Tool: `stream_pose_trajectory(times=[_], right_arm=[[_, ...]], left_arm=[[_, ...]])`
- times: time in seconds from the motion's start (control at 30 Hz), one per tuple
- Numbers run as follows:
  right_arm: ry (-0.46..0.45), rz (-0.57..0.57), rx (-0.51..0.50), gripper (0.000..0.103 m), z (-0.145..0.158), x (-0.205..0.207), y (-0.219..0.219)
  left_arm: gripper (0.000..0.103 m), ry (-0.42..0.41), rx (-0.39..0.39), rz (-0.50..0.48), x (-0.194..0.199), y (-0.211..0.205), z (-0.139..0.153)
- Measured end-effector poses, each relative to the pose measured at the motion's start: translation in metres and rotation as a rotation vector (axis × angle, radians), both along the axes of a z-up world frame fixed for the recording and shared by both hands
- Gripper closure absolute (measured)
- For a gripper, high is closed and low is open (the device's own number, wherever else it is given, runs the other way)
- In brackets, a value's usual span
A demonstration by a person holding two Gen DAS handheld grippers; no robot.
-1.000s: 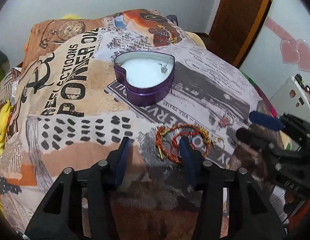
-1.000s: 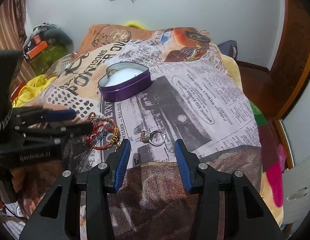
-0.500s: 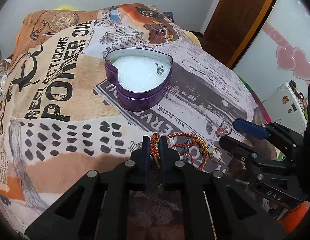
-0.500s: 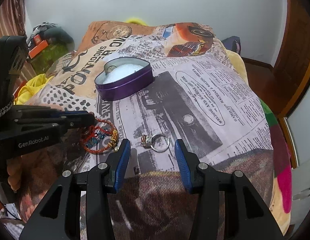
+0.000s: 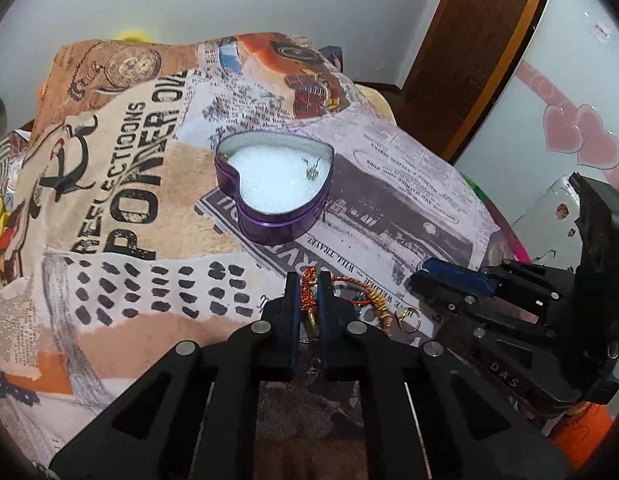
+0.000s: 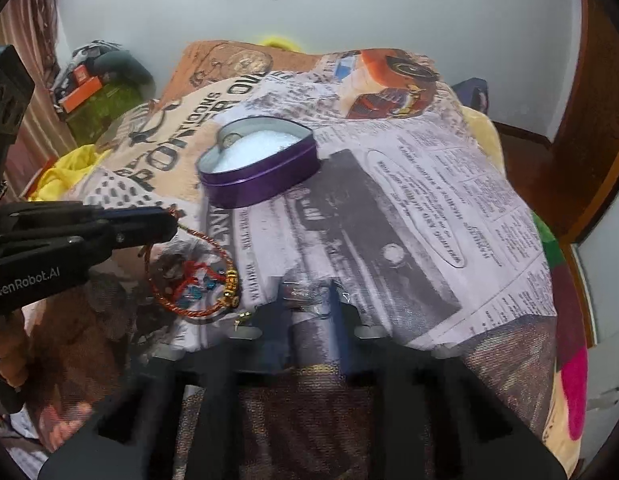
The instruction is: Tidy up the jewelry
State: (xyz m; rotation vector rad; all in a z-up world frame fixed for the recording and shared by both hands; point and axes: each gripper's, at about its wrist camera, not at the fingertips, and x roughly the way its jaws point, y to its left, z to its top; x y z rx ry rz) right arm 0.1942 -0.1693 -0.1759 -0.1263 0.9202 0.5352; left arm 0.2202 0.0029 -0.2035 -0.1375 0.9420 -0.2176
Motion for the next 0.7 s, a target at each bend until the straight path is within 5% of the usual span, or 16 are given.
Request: stream_pose_trajectory(times=[0.7], right_arm=[[-0.105,-0.028,0.016,0.092,0.04,-0.016,-0.011]], left_arm=[[0.096,-0.157,0.035,0.071,-0.029,0.018,0.057]])
